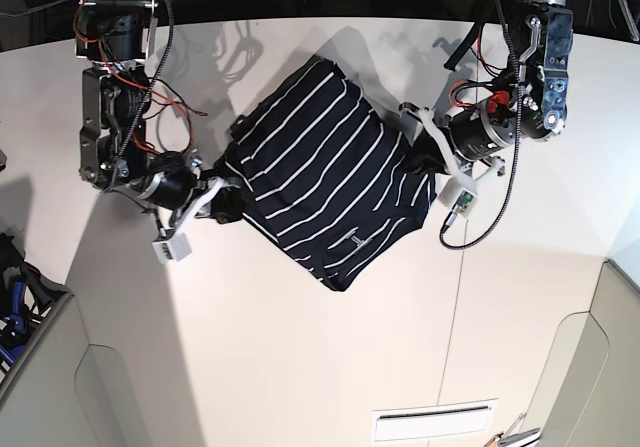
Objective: Fold the T-shirt properly
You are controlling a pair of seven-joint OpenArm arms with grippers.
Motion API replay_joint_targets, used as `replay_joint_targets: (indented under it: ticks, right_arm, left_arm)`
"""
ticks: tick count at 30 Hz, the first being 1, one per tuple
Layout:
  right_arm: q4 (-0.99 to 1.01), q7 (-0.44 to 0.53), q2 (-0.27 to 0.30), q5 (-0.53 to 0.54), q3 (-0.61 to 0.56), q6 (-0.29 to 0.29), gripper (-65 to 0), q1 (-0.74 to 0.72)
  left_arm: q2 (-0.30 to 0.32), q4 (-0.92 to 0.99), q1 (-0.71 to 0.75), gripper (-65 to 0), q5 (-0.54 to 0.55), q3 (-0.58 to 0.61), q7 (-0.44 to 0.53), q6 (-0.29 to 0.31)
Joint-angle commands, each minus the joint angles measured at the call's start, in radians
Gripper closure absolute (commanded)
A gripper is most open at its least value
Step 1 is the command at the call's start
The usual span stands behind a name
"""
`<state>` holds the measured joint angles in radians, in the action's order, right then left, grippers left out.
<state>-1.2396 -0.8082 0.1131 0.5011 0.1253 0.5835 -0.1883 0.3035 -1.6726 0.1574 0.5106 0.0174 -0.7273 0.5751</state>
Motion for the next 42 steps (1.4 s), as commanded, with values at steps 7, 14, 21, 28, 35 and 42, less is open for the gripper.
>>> replay_joint_targets:
  ticks: [7, 14, 21, 28, 35, 42]
  right_arm:
    - [-0.021, -0.064, 0.003, 0.113, -0.126, 0.008, 0.0, 0.020]
    - [-0.087, -0.066, 0.000, 0.138, -0.132, 0.008, 0.0, 0.106]
    - [-0.215, -0.072, 0.000, 0.165, -0.132, 0.008, 0.0, 0.215]
    - [-0.286, -0.091, 0.004, 0.084, -0.117, 0.007, 0.0, 0.231]
    - [-0.356, -0.183, 0.016, 0.092, 0.003, 0.008, 0.0, 0.284]
    - [-0.472, -0.185, 0.155, 0.188, 0.032, 0.008, 0.0, 0.425]
  left_arm:
    - [-0.024, 0.068, -0.063, -2.8, -0.053, -0.004, 0.072, 0.001]
    - [-0.023, 0.235, -0.183, -2.8, -0.068, -0.004, 0.073, 0.000]
    - [-0.024, 0.278, -0.244, -2.8, -0.066, -0.004, 0.074, 0.000]
    - [-0.003, 0.253, -0.239, -2.8, -0.045, -0.006, 0.064, -0.011]
    - [0.126, 0.041, -0.097, -2.8, 0.014, -0.034, 0.031, -0.067]
    - [0.151, -0.166, 0.157, -2.8, 0.037, -0.161, 0.010, -0.067]
